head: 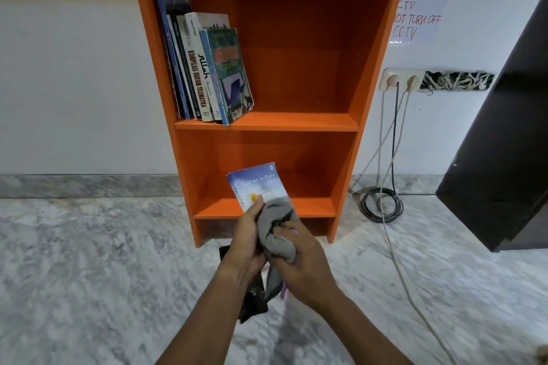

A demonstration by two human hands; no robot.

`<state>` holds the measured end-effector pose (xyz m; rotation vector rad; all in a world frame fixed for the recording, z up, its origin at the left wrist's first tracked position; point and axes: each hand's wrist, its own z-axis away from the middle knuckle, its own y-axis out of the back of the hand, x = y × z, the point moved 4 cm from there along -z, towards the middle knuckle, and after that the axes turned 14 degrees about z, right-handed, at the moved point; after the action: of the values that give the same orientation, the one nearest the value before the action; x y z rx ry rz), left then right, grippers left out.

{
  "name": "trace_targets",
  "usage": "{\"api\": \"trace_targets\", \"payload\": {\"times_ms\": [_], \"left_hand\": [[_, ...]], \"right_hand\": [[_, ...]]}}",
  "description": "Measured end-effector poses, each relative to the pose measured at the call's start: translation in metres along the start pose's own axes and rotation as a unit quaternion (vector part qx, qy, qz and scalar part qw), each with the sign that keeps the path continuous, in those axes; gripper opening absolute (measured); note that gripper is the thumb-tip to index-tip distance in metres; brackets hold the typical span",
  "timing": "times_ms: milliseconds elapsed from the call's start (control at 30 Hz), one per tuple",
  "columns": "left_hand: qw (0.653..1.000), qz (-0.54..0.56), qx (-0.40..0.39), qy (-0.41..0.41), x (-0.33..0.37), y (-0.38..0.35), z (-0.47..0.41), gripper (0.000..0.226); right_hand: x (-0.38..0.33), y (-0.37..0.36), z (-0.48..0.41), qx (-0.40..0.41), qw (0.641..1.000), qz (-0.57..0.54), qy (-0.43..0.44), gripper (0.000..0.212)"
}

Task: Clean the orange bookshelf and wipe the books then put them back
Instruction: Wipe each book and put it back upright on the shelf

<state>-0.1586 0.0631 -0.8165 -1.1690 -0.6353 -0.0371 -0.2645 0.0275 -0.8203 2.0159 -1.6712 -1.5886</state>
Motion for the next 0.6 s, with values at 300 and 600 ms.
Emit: {"api": "trace_targets", "payload": {"times_ms": [300,600], "left_hand": [[0.992,0.047,-0.106,0.04,-0.008,-0.029,0.02,0.055],[0.993,-0.081,-0.061,-0.064,0.044,-0.045,0.037,0.047]], "right_hand": [[0.008,0.026,-0.03,0.078,0.985,0.13,-0.078,0.052],[0.015,0.046,-0.049,0.054,0.918,-0.327,-0.217,0.036]]}}
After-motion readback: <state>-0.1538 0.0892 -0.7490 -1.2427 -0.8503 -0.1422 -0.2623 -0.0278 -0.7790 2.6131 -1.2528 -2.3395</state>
